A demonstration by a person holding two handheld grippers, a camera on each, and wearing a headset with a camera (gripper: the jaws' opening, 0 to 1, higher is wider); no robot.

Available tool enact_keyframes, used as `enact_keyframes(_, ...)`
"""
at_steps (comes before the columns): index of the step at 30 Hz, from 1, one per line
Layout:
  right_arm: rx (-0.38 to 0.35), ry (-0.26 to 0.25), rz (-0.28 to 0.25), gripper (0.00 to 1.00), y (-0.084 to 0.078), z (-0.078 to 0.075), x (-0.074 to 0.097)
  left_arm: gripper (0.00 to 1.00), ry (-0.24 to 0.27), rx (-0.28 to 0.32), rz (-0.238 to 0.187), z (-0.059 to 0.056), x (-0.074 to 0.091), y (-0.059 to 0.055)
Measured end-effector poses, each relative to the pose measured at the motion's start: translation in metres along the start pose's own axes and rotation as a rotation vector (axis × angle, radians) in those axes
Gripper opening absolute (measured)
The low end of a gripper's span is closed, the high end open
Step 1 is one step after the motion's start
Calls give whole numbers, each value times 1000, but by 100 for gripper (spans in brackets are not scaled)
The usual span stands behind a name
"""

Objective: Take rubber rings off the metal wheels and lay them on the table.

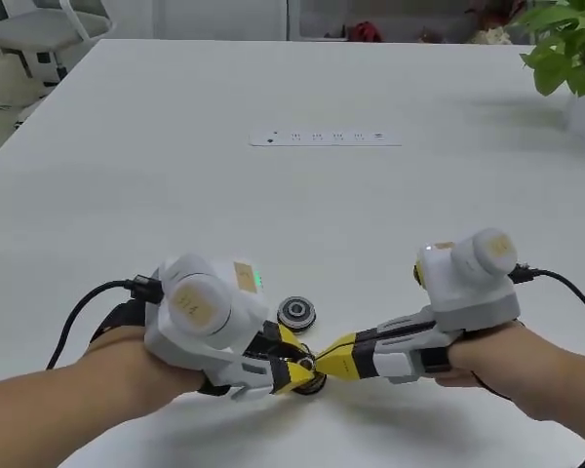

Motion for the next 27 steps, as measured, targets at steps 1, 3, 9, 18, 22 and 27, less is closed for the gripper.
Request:
enact_keyframes(1,0,-4,-3,0,1,-1,1,13,1,-3,-1,0,0,0)
enact_keyframes(3,1,-15,-8,0,2,-2,1,13,0,-10,-3,0,0,0)
enact_keyframes(9,8,-21,-2,0,2,-4,1,14,-3,-25,-3,0,0,0)
enact_keyframes(18,5,-17,-10,0,4,-1,2,20,-13,-70,5,0,4,6)
enact_keyframes(22,1,-19,-18,0,6,-1,3,28,-27,-77,-6,-5,8,7)
enact_keyframes(27,3,-14,-12,0,5,0,2,31,-27,-65,-20,-5,16,10)
Point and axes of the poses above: the centre of the closed fingertips' face, and the gripper's own axes: x roughly backward along the fingers, z roughly to its left, y roughly out of its top, the point moved 1 cm from there along x, roughly backward along the fingers, and after that the axes turned 14 degrees about -x, right-handed, at the moved point
